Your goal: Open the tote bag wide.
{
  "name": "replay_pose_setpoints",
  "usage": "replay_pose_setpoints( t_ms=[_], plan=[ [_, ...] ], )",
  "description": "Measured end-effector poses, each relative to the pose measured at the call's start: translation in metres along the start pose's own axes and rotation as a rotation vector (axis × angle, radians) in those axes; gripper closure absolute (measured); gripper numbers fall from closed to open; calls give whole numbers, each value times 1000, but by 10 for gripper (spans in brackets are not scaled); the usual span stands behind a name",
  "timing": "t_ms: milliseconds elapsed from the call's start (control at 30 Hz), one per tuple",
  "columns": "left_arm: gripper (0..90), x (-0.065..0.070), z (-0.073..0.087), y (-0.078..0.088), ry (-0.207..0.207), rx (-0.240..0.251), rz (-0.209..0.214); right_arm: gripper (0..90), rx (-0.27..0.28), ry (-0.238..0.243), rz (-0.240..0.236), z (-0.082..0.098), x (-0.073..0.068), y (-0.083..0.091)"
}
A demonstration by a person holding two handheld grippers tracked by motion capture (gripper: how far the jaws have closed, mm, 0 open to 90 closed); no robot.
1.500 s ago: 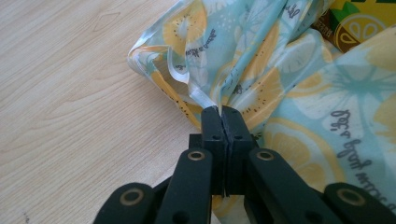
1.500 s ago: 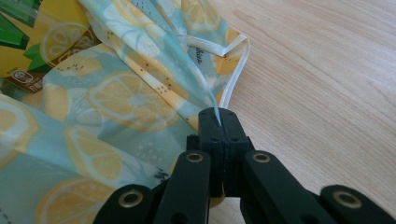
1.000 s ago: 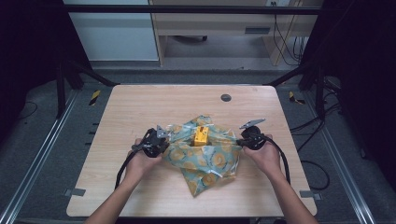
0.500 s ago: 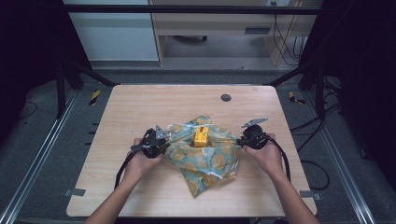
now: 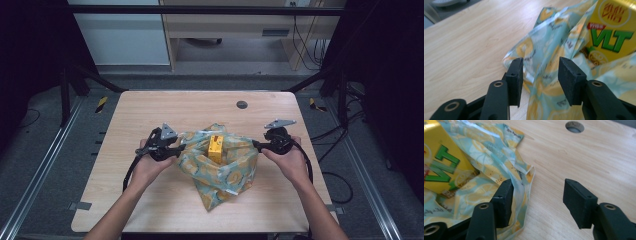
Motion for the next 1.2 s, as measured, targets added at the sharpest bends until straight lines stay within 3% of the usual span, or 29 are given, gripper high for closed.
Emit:
replay_pose_setpoints(
  t_ms=[233, 533, 733, 1067, 1200],
  plan=[
    [561, 2, -10, 9, 4, 36, 18, 373, 30, 3, -11, -13, -2, 9],
    [561, 8, -19, 17, -7, 51, 33, 227, 30, 25, -33, -24, -10, 13],
    [561, 14, -26, 28, -17, 64, 44, 213, 56, 32, -48, -32, -15, 24],
    [491, 41, -29, 45, -55, 68, 115, 228, 99, 67, -102, -35, -30, 54],
    [432, 58, -24, 50, -96, 62, 156, 231, 124, 105, -142, -29, -43, 69]
  ],
)
Point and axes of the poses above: each handheld gripper's, and its own axes: y roughly backward along the jaws, z roughly out of its underside, x roughly to its right, the point moved 6 cm from there along -y, roughly forward along the jaws, and after that the axes turned 15 degrees about z, right-handed, at the moved point
